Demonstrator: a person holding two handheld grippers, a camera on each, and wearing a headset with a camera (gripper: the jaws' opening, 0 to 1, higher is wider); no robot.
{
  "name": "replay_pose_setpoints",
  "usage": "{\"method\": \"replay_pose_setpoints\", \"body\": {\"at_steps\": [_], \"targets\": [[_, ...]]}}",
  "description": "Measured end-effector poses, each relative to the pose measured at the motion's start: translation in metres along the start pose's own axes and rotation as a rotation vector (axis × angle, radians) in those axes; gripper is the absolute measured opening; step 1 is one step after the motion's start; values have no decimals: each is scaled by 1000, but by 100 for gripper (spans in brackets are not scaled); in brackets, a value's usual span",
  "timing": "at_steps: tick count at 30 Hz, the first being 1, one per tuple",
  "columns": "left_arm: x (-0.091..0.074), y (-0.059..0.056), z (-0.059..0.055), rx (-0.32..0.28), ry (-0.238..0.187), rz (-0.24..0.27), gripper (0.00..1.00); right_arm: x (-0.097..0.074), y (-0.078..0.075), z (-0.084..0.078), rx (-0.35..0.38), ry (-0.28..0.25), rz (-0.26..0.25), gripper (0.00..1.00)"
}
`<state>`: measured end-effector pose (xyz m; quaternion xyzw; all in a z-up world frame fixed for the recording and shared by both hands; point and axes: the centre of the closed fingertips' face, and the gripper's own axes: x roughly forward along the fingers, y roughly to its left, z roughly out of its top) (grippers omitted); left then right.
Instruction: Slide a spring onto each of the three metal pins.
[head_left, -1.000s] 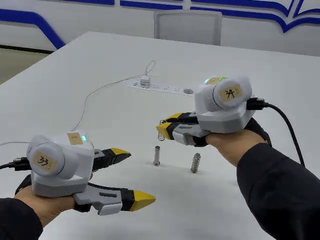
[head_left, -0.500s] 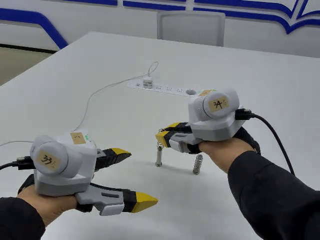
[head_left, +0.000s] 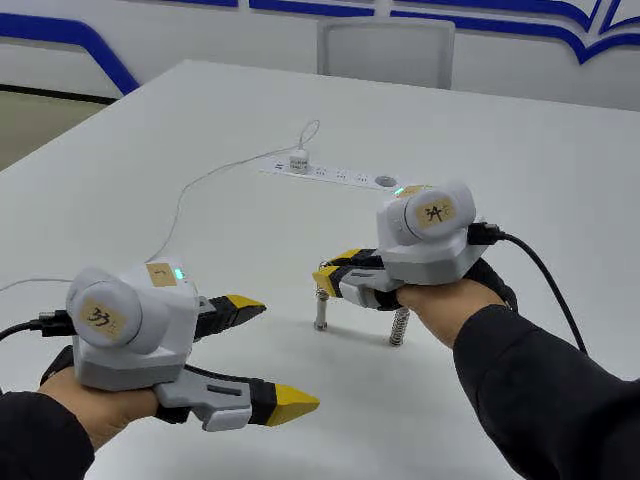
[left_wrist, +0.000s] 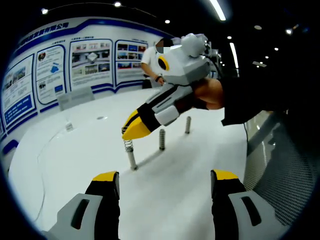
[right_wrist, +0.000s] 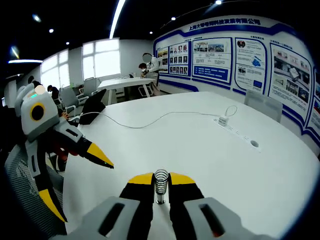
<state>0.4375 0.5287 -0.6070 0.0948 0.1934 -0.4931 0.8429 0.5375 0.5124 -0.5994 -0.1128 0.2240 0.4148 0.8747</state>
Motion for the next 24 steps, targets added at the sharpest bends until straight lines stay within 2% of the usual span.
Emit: {"method": "replay_pose_setpoints", "body": {"at_steps": [24], "targets": [[0,0,-1,-3,4,2,76,16,2,-34,10,102,4,12]]}}
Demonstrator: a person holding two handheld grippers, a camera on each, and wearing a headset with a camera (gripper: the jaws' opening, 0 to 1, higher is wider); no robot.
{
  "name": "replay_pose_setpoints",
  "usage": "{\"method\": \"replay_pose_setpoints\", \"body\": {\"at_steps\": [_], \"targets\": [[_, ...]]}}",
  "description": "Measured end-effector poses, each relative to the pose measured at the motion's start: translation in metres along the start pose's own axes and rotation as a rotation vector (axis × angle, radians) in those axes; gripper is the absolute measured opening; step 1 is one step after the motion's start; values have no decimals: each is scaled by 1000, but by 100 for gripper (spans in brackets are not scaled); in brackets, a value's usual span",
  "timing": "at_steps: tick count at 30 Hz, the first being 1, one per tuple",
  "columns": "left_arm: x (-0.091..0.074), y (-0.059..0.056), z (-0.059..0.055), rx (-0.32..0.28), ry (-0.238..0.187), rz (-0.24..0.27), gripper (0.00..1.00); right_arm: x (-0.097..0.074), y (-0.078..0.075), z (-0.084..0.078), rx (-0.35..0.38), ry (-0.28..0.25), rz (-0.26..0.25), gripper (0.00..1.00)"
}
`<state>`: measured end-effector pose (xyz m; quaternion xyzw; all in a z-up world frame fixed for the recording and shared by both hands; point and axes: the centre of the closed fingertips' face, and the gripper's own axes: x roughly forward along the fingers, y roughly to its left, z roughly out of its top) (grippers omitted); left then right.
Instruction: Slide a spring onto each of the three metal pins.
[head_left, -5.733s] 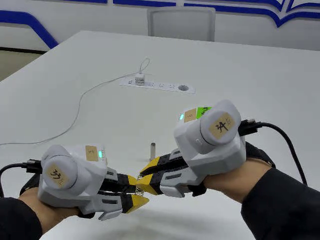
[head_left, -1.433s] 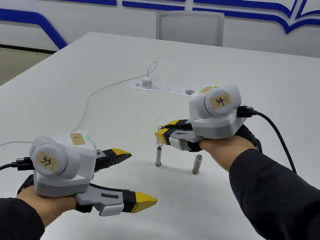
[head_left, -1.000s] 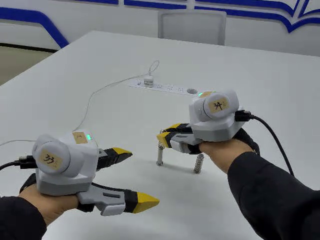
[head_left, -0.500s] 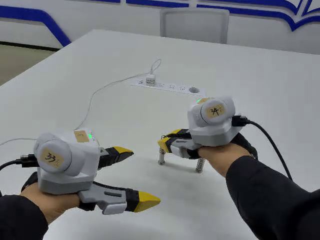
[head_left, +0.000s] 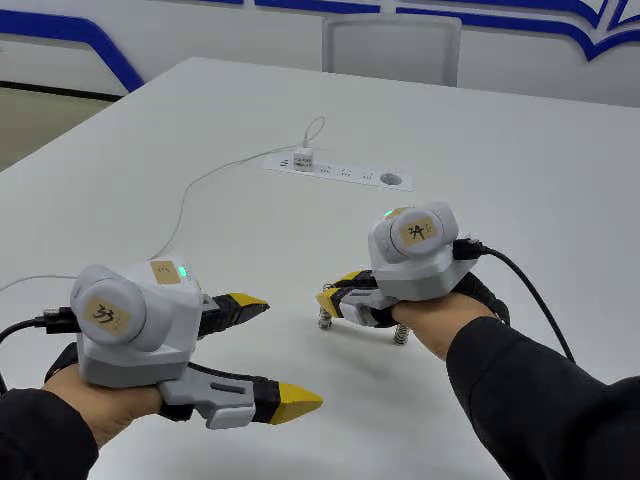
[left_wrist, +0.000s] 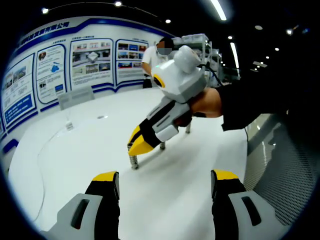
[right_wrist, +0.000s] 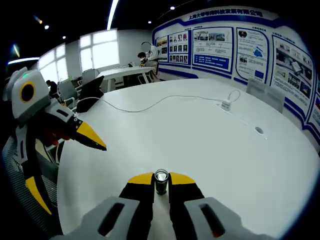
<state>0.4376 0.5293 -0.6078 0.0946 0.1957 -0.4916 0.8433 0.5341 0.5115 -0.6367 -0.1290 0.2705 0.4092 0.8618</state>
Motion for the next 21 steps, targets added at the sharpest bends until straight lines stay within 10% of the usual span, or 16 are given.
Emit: {"method": "replay_pose_setpoints", "body": {"at_steps": [21], "targets": [[0,-1,-1,0,3,-5,76,1,4,-13,-11,48,6,15]]}}
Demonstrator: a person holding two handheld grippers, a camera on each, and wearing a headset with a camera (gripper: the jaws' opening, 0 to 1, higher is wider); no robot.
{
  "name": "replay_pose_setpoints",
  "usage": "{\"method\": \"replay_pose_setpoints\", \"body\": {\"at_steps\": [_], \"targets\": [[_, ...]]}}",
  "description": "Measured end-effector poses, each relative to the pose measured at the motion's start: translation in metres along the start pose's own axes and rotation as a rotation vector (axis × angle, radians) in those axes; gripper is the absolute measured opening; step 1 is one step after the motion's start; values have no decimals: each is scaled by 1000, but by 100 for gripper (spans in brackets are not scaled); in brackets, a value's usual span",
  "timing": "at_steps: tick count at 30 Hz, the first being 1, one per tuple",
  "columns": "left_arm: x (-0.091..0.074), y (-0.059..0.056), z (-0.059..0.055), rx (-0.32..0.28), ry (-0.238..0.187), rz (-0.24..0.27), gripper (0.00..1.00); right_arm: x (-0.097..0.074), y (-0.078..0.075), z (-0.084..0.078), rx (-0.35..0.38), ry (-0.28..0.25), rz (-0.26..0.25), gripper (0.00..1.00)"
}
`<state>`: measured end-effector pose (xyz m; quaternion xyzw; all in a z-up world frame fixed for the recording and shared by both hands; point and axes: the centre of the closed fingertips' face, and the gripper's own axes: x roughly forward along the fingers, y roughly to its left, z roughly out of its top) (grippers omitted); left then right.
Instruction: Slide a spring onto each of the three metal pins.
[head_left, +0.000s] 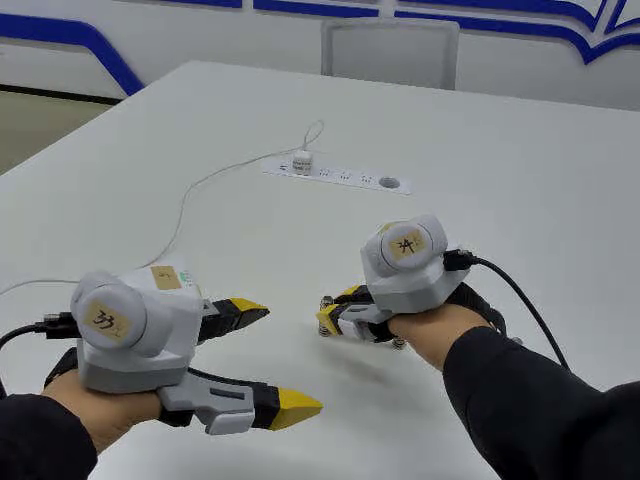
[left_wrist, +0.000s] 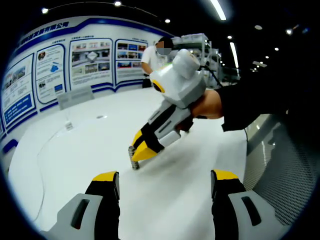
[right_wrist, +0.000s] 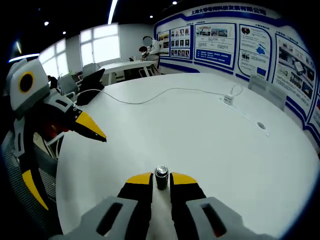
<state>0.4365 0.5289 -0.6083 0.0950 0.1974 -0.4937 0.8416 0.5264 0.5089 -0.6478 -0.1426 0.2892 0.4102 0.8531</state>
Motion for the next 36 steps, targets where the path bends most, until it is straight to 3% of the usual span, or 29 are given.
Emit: {"method": "replay_pose_setpoints", "body": {"at_steps": [19,36], "targets": [[0,0,0,3,1,-5,76,-24,5,3,-12,-33,-19,22],[1,-1,-1,2,3,-10,76,-53,21,1,-45,-69,-5,25]]}}
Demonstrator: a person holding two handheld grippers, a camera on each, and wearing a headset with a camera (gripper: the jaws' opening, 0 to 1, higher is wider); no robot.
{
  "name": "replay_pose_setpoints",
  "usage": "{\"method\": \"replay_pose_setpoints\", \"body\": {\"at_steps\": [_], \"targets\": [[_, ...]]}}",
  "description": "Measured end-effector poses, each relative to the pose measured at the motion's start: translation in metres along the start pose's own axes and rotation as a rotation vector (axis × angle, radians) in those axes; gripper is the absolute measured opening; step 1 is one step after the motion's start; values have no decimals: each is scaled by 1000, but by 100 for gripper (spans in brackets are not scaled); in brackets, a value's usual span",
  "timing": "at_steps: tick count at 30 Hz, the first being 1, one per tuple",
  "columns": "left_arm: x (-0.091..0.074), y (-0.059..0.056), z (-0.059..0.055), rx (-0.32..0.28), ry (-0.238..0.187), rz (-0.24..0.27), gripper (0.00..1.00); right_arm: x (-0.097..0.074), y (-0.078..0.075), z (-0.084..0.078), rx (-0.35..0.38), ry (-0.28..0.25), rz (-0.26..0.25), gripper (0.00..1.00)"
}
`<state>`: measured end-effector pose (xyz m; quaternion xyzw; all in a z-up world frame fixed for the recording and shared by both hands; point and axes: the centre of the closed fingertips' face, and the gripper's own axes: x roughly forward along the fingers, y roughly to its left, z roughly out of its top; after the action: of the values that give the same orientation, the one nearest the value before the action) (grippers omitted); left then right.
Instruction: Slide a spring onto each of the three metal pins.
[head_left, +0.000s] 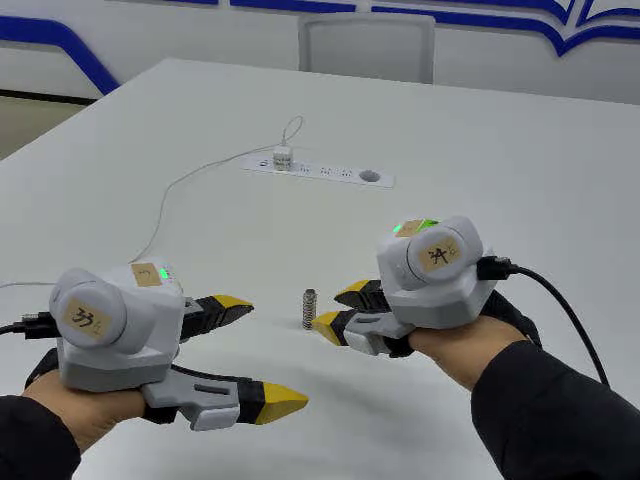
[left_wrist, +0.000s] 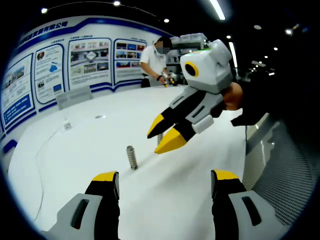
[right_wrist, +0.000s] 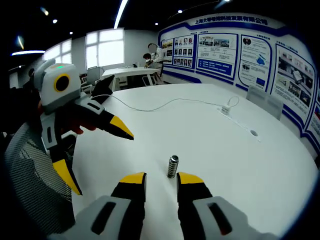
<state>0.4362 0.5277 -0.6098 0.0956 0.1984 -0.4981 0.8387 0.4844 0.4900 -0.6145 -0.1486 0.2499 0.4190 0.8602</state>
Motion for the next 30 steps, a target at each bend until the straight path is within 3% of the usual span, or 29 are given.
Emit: {"method": "replay_pose_setpoints", "body": {"at_steps": [30], "targets": [[0,-4,0,8,4,-13,78,-39,9,-20,4,-6,-5,28]]}}
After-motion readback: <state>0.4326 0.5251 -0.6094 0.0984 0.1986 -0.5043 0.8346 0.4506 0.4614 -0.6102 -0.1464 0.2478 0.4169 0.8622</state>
